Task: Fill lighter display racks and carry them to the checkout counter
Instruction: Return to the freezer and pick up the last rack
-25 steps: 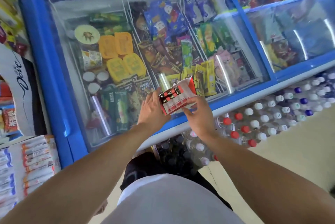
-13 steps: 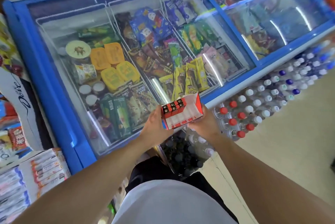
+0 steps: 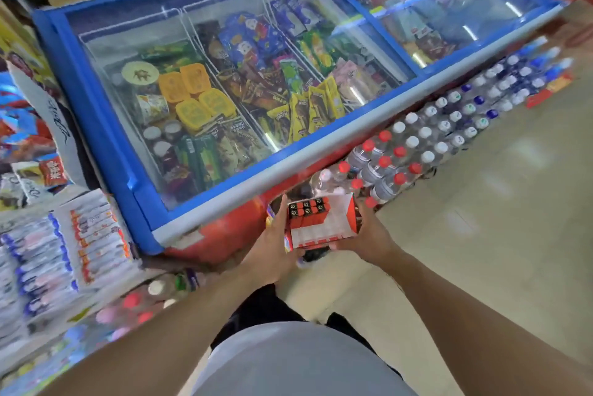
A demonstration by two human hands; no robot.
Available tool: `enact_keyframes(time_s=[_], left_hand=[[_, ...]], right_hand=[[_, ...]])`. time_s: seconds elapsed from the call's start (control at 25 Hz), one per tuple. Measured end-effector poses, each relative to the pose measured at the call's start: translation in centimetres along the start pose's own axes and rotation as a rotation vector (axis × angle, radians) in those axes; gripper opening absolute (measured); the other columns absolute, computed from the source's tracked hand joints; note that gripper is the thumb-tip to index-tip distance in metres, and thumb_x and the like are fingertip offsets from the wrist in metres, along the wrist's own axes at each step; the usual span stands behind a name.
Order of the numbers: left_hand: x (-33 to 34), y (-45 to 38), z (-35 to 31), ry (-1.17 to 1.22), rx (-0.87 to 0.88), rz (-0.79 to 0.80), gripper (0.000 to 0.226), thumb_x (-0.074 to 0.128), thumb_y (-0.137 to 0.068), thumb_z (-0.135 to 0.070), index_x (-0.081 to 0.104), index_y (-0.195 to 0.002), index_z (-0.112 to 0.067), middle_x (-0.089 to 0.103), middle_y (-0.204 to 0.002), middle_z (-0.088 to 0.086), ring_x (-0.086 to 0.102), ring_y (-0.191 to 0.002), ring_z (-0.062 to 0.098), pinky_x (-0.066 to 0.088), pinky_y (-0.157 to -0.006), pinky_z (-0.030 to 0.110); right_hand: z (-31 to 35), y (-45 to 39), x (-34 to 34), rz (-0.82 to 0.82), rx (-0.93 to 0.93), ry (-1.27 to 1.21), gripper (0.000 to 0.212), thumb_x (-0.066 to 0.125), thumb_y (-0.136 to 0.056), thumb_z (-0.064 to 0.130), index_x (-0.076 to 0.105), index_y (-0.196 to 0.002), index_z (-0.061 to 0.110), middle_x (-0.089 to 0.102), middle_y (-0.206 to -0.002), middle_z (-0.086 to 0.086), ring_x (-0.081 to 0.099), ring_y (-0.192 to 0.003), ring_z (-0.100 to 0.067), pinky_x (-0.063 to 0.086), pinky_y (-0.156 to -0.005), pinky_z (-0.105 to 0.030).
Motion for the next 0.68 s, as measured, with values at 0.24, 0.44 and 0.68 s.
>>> enact_keyframes(time_s=[0.24,0.44,0.68], left_hand=[[5.1,12.7,4.7,0.050,-0.043,-0.175,0.111,0.073,-0.079,-0.044,-0.012,-0.149,-0.062,0.046,-0.155,-0.008,0.049,-0.138,0.010,0.045,-0.112,0.044],[4.5,21.3,7.9,0.069,-0.156,-0.348,0.106,0.073,-0.083,-0.041,0.003,-0.162,-0.036,0.054,-0.147,-0.007,0.053,-0.133,0.011,0.048,-0.107,0.043],[1.4,30.0,11.6,0.152,-0.159,-0.518,0.098,0.078,-0.088,-0.027,0.012,-0.150,-0.065,0.055,-0.139,-0.022,0.054,-0.129,0.005,0.046,-0.108,0.034]], right_hand=[[-4.7,8.8,5.4,0.142,0.003,0.045,0.085,0.093,-0.059,0.007,0.051,-0.127,0.037,0.069,-0.111,0.015,0.065,-0.105,-0.002,0.053,-0.093,-0.029],[-2.7,13.0,11.8,0.271,-0.069,0.106,0.083,0.092,-0.064,0.008,0.051,-0.132,0.033,0.067,-0.112,0.020,0.061,-0.100,0.013,0.047,-0.083,-0.010],[0.4,17.3,19.7,0.286,-0.144,0.157,0.088,0.093,-0.062,0.010,0.049,-0.134,0.034,0.064,-0.110,0.028,0.059,-0.100,0.016,0.044,-0.080,-0.004]])
Point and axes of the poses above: each hand's wrist, its own y-axis away from the middle knuckle, its own x-axis out of the palm, z = x × y, the point moved 5 cm from there along -y, towards the middle knuckle
